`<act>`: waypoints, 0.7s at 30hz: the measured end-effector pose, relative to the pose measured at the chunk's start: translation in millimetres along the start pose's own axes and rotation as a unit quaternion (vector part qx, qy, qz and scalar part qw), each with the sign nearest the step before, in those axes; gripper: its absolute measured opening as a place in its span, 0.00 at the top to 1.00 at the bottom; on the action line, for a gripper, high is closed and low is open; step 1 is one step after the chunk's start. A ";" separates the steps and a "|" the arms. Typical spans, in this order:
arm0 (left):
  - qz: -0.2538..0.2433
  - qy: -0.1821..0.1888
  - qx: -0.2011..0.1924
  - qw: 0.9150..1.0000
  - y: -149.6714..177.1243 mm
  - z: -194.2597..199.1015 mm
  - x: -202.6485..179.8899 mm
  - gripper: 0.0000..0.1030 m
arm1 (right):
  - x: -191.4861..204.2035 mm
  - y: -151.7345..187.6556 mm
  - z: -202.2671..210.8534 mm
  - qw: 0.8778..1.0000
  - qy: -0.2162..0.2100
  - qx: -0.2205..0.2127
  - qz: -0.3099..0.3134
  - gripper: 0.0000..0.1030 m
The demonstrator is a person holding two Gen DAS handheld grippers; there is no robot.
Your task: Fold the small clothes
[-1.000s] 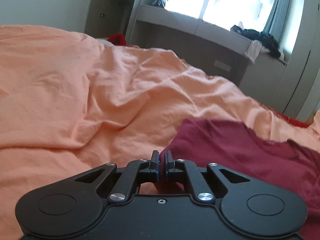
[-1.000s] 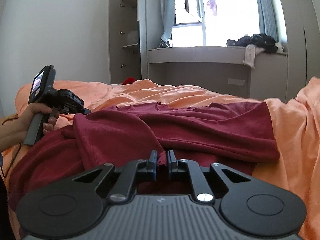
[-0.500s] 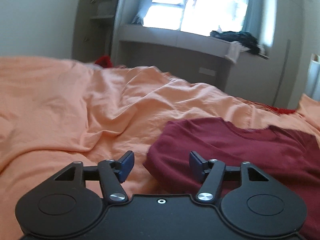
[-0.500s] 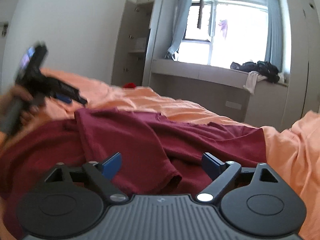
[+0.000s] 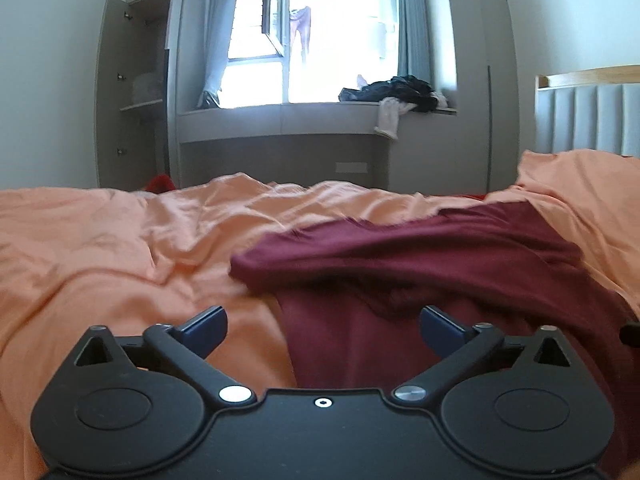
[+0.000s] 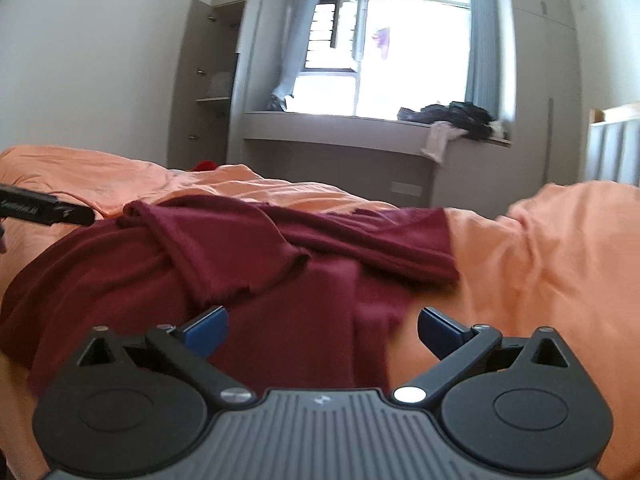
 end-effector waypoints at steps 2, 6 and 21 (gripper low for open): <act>-0.015 0.002 0.005 1.000 15.0 15.0 -8.0 0.01 | -3.8 10.8 21.3 1.000 0.011 0.003 0.004 0.00; -0.060 0.001 0.014 0.998 38.9 39.9 -21.6 0.01 | -9.5 31.8 53.7 0.999 0.024 0.024 0.009 0.00; -0.195 -0.020 0.042 0.980 103.2 81.3 -45.4 0.00 | 47.3 94.4 43.3 0.963 0.052 0.149 0.217 0.00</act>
Point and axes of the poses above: each gripper's, at about its wrist camera, not at the fingertips, and z roughly against the way its jaws point, x to its left, y to its underside, the point moved 6 cm from there along -z, roughly the way its jaws point, and after that the axes turned 9 degrees about x, right-handed, at the moved point
